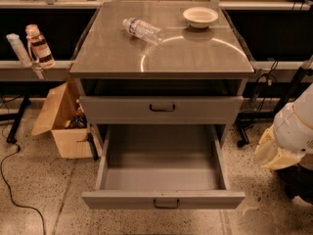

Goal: Close middle drawer

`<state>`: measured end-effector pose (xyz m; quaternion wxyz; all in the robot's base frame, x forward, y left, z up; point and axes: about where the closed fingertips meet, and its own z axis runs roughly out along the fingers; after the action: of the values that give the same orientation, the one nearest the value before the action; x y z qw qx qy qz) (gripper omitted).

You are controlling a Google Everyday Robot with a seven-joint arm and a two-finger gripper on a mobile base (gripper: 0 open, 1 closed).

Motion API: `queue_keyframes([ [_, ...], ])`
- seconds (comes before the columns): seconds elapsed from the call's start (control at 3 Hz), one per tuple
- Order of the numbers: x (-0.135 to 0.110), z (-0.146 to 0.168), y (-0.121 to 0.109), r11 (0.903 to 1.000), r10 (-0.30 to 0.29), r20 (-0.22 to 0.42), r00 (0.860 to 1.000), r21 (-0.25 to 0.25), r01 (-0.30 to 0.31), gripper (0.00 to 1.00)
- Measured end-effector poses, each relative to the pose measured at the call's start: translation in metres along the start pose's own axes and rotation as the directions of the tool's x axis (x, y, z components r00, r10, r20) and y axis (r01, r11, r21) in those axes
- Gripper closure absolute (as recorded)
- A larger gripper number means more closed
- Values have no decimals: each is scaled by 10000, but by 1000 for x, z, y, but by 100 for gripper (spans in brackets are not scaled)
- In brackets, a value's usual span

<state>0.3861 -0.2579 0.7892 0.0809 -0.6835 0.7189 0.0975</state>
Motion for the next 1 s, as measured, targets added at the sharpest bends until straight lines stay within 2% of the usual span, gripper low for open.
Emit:
queue_keyframes([
  [0.67,21,37,3,9981,618,20,9981,2,-618,100],
  [1.0,28,59,7,9988,365,231,9991,-320,-358,100],
])
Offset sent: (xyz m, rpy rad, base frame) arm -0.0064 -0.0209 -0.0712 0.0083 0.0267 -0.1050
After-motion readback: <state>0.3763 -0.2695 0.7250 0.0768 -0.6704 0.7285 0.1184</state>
